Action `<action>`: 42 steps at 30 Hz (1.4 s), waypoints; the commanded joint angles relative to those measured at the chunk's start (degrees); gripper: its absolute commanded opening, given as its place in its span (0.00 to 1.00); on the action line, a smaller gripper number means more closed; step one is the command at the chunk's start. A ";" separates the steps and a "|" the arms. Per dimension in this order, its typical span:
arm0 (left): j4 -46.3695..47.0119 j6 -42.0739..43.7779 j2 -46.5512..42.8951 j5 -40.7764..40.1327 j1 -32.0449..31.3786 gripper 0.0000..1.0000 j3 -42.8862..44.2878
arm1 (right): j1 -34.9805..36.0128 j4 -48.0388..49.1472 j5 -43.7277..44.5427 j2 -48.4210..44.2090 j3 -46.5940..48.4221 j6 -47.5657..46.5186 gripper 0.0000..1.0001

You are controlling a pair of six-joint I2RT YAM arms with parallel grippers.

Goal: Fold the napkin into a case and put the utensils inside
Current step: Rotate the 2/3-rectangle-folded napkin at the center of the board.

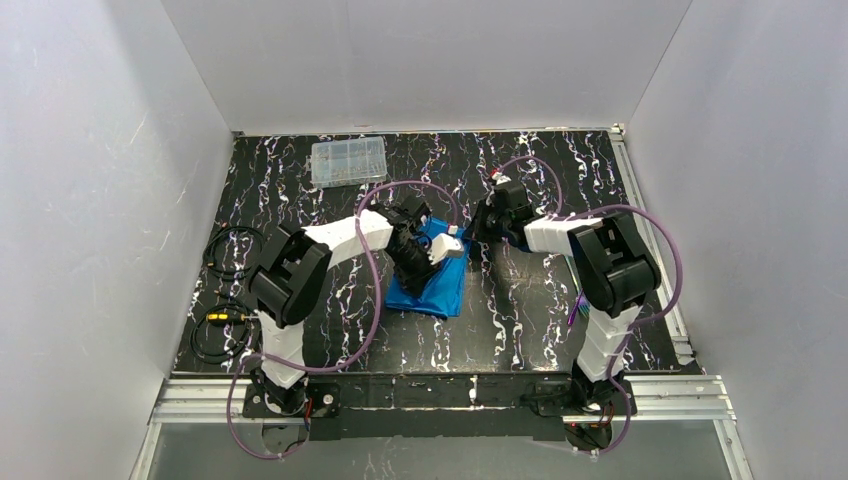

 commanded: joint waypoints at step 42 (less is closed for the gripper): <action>-12.65 20.70 -16.82 -3.44 1.34 0.50 1.32 | 4.23 -8.87 -10.46 -4.26 2.79 2.48 0.08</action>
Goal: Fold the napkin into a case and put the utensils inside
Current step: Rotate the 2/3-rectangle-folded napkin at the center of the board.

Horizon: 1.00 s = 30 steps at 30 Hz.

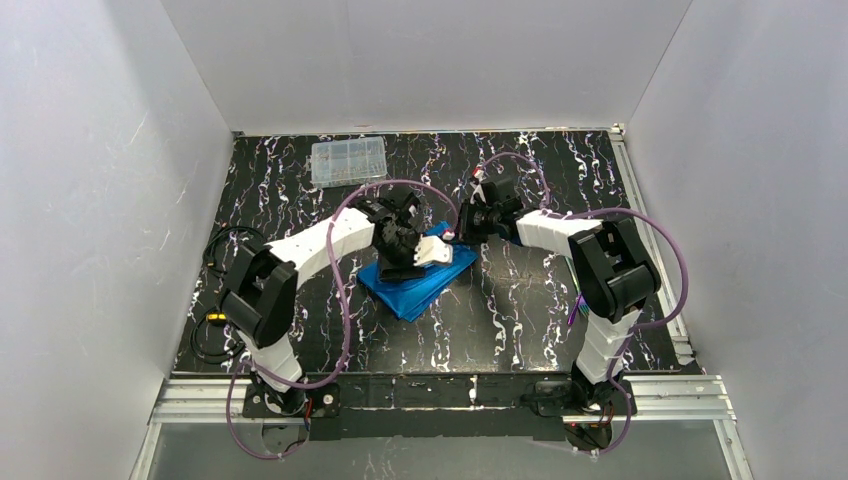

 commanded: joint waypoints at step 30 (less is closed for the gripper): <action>5.50 -42.85 -2.95 10.18 16.93 0.21 -7.91 | 1.82 4.49 1.30 -8.64 -15.28 -0.30 0.05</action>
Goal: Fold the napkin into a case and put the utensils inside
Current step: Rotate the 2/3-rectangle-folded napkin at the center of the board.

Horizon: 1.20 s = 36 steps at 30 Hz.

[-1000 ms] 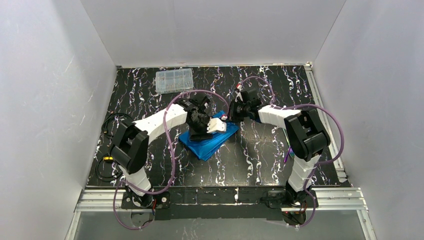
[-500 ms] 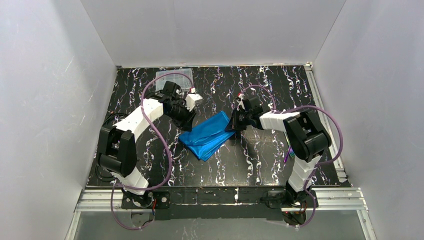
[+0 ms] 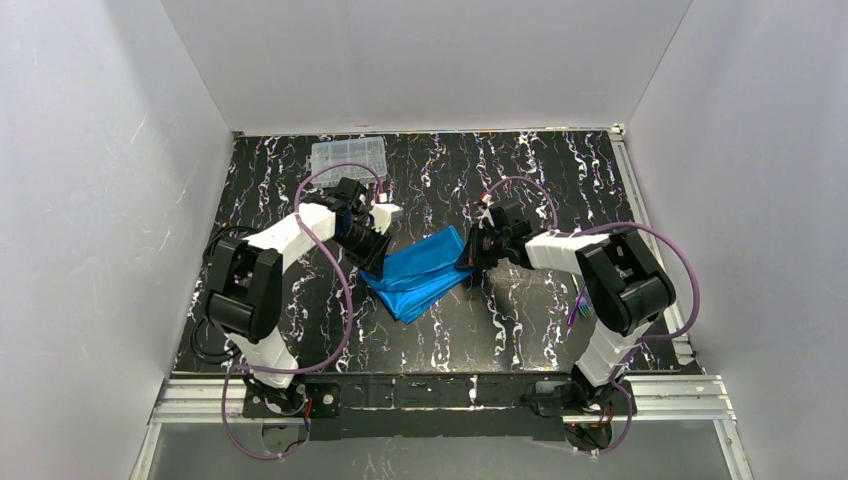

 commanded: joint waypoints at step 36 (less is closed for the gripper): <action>-4.46 -17.63 3.54 17.28 13.52 0.36 -2.30 | 13.69 7.25 -0.18 7.30 9.22 0.67 0.05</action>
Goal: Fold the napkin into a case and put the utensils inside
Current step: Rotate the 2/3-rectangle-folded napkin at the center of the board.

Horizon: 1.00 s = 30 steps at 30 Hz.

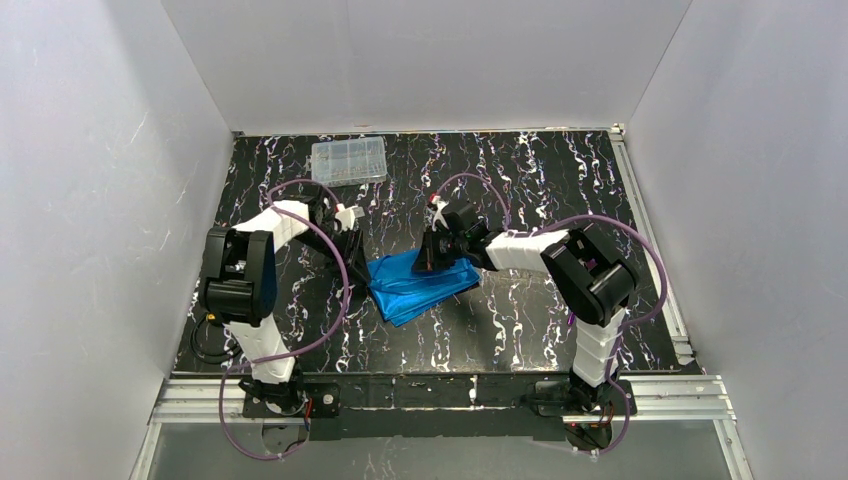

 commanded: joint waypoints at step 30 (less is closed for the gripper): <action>1.53 5.03 0.62 -3.99 -0.40 0.07 -2.88 | 6.32 3.89 -2.20 0.28 -1.08 0.26 0.04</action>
